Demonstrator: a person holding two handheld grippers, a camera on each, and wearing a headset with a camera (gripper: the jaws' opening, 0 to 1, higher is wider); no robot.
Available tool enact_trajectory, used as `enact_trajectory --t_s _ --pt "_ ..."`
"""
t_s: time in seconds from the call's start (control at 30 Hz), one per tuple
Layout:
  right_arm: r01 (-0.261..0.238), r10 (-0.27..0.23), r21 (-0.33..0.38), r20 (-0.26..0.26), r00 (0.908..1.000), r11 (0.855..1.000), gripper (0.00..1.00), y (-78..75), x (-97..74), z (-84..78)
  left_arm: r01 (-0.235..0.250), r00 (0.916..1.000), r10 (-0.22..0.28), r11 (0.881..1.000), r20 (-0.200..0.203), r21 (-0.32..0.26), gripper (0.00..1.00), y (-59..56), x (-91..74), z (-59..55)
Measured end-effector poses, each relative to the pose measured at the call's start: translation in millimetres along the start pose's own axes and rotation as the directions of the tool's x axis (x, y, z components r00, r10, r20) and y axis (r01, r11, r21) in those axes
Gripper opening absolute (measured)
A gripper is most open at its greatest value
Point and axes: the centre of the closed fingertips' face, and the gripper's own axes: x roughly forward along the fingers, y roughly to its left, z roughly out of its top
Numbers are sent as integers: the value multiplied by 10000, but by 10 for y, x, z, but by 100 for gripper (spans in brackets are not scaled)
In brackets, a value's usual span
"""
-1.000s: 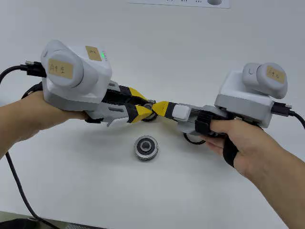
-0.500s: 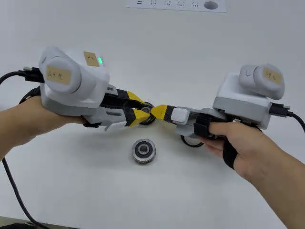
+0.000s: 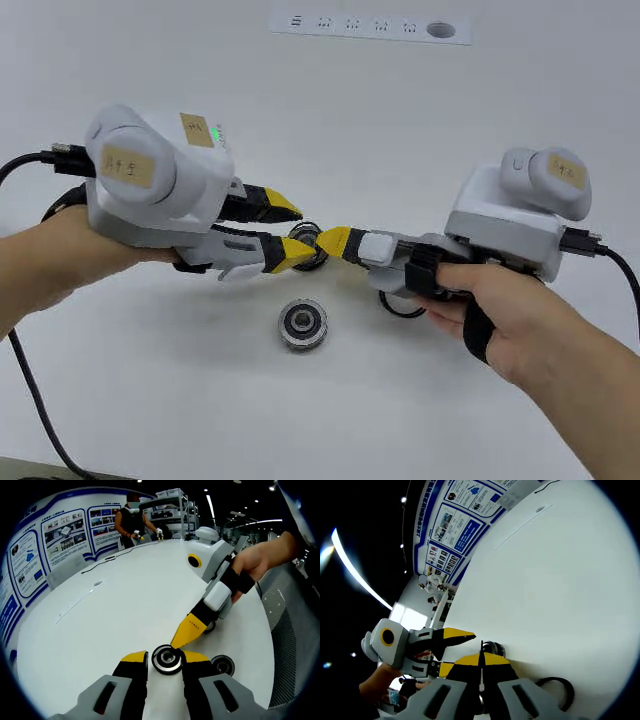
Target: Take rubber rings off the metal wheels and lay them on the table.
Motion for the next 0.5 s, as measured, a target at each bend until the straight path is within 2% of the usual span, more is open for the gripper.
enact_trajectory --t_s 0.13,0.23,0.3,0.37,0.5 --pt "-184 184 83 -25 9998 9998 2 67 16 -15 -164 9998 165 9999 -87 52 28 14 -70 -36" --pt "-268 268 109 65 9996 9996 2 108 10 -3 -355 9994 356 9992 41 -204 29 39 -134 -32" --pt "-304 302 31 426 9986 9995 2 139 -42 78 -587 9981 594 9975 189 -398 28 70 -176 -7" --pt "-379 356 278 782 9963 9989 2 149 -126 174 -707 9969 724 9962 322 -516 29 84 -199 18" --pt "-211 176 302 1101 9938 9993 2 43 -339 290 -827 9957 850 9948 372 -594 29 100 -199 31"
